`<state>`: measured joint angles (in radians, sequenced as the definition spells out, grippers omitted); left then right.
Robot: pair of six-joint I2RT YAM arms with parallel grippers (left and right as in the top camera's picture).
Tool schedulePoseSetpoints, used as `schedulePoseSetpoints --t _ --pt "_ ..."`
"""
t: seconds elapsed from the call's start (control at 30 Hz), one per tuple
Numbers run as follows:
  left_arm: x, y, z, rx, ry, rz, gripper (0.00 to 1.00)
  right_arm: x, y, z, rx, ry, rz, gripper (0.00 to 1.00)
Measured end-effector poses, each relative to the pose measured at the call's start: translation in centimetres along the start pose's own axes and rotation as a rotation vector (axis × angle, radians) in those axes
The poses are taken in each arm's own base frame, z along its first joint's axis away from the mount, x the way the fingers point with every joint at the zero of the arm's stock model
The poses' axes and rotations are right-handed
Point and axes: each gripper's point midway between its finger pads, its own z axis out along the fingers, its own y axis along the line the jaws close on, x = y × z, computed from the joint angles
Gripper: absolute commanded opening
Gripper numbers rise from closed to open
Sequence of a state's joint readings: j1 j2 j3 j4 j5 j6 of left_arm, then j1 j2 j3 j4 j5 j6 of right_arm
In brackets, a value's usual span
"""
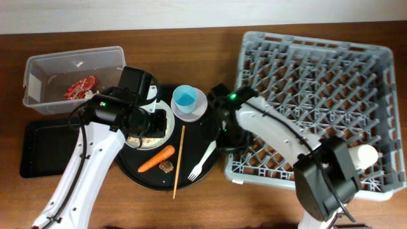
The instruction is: Sort waste into correct bins and load items into the dishwasher rack
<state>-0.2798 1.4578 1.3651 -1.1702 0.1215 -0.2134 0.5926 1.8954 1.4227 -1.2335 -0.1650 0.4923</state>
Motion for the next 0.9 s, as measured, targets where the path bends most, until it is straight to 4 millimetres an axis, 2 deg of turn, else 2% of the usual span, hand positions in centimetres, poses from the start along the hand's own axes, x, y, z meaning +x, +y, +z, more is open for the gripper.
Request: schedulePoseSetpoints --t 0.13,0.3,0.9 --pt "0.0 0.0 0.0 -0.001 0.000 0.000 0.38 1.4 1.8 0.4 0.011 0.013 -0.061 0.18" --pt "0.0 0.1 0.0 -0.003 -0.001 0.000 0.38 2.0 3.5 0.7 0.002 0.000 -0.105 0.18" --pt "0.0 0.1 0.0 -0.003 -0.001 0.000 0.38 3.4 5.4 1.2 0.000 0.004 -0.149 0.18"
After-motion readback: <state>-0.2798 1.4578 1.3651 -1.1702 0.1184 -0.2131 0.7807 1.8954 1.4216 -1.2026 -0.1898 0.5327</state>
